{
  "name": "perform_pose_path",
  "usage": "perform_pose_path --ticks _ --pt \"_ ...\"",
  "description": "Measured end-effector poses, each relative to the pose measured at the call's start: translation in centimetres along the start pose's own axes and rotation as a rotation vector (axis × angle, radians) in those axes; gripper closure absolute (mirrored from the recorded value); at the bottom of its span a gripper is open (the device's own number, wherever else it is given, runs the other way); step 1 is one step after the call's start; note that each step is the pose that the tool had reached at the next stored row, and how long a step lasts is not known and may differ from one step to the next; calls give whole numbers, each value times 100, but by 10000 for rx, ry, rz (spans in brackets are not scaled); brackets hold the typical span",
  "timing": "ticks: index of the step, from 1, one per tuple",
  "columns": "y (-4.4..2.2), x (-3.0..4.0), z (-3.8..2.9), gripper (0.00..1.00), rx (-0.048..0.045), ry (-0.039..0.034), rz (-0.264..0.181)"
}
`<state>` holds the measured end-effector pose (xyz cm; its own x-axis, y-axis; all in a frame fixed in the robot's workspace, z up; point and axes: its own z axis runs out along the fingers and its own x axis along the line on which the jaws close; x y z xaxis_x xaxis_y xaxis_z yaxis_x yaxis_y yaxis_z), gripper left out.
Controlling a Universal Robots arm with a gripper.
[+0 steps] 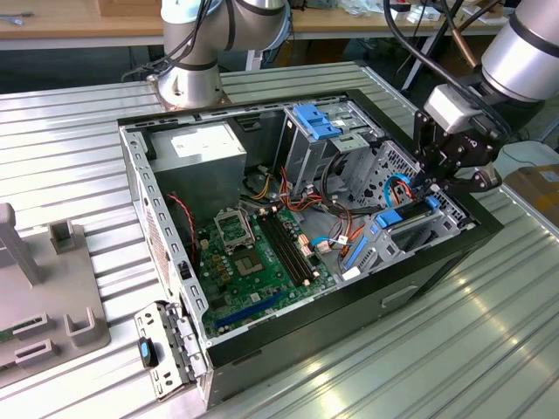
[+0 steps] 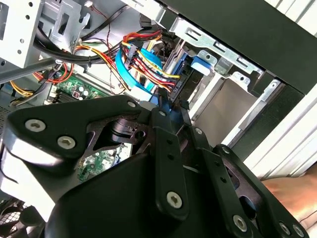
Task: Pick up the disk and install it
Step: 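Insert the second disk wire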
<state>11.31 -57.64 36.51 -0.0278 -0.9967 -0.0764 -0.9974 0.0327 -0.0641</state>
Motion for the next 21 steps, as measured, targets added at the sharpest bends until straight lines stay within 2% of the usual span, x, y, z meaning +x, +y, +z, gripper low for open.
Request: perform_pose_path --ticks 2,3,8,12,13,15,21 --pt "0 0 1 78 0 1 0" --pt "0 0 2 84 0 0 0" --pt "2 9 7 84 0 -3 0" --pt "38 70 6 84 20 0 -2" --pt "53 77 24 84 22 -4 -1" --pt "70 82 52 84 24 -10 -2" --pt "66 79 63 84 18 -25 -98"
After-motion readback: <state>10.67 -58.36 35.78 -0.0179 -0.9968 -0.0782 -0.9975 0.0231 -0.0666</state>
